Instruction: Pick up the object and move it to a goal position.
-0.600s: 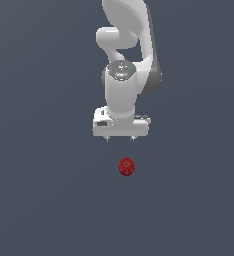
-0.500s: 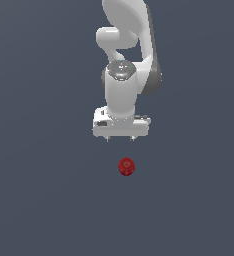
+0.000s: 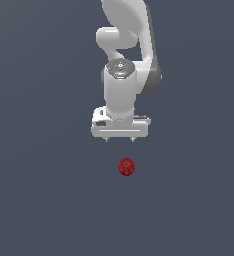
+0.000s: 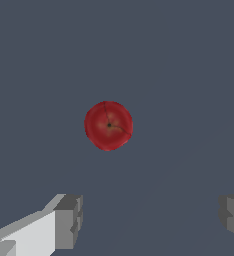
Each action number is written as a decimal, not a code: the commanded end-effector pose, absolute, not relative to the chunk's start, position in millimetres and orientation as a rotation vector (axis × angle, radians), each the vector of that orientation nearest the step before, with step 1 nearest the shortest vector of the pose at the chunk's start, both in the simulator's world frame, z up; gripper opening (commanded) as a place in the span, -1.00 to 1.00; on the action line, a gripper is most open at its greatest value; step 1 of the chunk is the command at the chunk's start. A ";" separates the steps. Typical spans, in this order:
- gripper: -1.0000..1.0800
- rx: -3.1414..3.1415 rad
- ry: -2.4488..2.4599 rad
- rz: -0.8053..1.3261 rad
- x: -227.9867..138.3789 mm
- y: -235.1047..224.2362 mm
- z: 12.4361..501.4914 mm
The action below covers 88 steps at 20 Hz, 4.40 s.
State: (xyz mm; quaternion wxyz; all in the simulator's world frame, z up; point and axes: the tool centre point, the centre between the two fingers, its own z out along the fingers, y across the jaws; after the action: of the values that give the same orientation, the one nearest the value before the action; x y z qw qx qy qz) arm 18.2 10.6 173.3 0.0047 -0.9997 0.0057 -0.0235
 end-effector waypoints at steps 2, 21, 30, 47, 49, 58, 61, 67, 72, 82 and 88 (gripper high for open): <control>0.92 -3.132 0.016 -0.074 18.5 10.6 173.3; 0.92 -3.102 -0.529 -0.025 56.1 31.5 127.6; 0.92 -3.043 -0.790 -0.004 72.1 41.5 102.3; 0.92 -3.025 -0.847 0.000 74.2 43.7 64.3; 0.92 -3.025 -0.848 0.000 73.9 43.7 54.5; -1.00 -3.025 -0.850 0.000 75.4 43.9 46.2; -1.00 -3.025 -0.850 0.000 75.4 43.9 46.2; -1.00 -3.025 -0.849 0.002 75.0 43.3 45.7; -1.00 -3.025 -0.849 0.002 72.6 42.8 50.4; -1.00 -3.025 -0.849 0.002 53.2 38.7 90.0; -1.00 -3.026 -0.849 0.002 31.4 34.2 134.9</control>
State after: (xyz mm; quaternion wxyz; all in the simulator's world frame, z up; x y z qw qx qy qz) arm 36.5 35.5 120.7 0.0001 -0.9628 -0.2702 0.0026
